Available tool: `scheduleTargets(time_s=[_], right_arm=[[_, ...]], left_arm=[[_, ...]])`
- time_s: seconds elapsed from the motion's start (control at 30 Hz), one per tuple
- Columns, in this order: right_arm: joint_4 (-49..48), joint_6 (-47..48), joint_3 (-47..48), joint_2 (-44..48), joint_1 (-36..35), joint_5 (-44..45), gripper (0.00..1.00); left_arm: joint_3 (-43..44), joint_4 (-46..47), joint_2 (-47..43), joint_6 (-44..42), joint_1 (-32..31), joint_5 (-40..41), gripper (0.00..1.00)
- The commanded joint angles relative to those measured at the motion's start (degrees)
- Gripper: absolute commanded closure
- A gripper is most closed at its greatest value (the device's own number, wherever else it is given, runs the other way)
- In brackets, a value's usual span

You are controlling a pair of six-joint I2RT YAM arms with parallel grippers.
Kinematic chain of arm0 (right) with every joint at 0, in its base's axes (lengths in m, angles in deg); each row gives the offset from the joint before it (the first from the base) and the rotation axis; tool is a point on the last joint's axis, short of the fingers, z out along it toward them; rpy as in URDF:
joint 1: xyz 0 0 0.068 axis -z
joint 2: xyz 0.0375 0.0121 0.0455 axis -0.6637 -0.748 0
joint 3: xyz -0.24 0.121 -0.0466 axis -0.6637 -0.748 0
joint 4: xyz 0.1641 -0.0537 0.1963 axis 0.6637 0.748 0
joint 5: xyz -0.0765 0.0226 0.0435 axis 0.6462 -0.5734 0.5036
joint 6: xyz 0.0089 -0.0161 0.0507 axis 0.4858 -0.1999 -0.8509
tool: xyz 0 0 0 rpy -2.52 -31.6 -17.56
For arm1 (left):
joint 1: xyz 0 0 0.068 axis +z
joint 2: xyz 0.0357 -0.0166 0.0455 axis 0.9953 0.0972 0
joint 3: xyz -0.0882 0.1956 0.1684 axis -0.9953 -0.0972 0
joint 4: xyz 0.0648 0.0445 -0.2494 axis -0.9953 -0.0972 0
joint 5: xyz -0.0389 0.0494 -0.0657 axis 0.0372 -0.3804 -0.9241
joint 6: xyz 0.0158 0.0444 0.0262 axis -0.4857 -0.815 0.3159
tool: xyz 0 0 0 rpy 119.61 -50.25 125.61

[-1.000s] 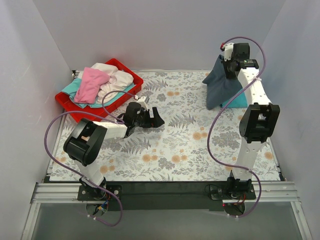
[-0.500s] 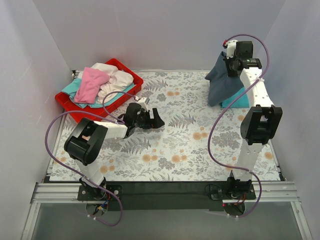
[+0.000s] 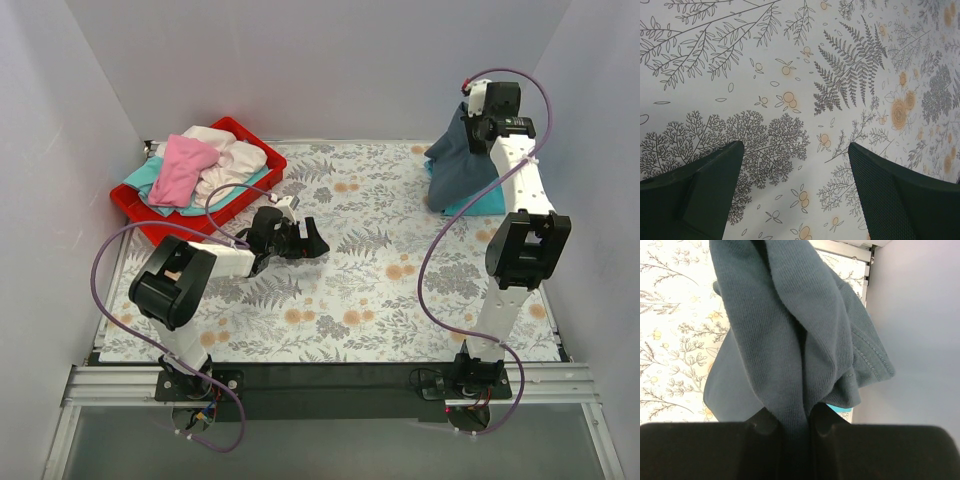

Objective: Fold and stack the t-shirts
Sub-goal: Neatly place the folded tshirt to the corner

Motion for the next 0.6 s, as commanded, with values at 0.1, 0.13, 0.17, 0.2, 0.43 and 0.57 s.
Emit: scheduleTargets(time_s=[0.1, 0.13, 0.17, 0.2, 0.43, 0.57], right_arm=[[-6.15, 0.81, 1.92, 0.46, 0.18, 6.33, 0.99], [-6.69, 0.90, 1.39, 0.20, 0.18, 7.65, 0.99], [-7.30, 0.90, 0.43, -0.15, 0.18, 8.80, 0.99], [-8.44, 0.81, -0.19, -0.33, 0.18, 9.77, 0.99], [-10.82, 0.90, -1.08, -3.84, 0.18, 16.45, 0.53], [-10.91, 0.11, 0.16, -5.60, 0.18, 16.55, 0.02]], left_arm=[[0.42, 0.15, 0.68, -0.38, 0.30, -0.79, 0.21], [0.42, 0.15, 0.85, -0.29, 0.30, -0.79, 0.21], [0.34, 0.15, 0.77, -0.38, 0.30, -0.70, 0.21], [0.42, 0.06, 0.85, -0.38, 0.30, -0.70, 0.21], [0.86, -0.47, 1.47, -0.64, 0.30, -0.79, 0.21], [0.86, -0.47, 1.64, -0.64, 0.30, -0.87, 0.21]])
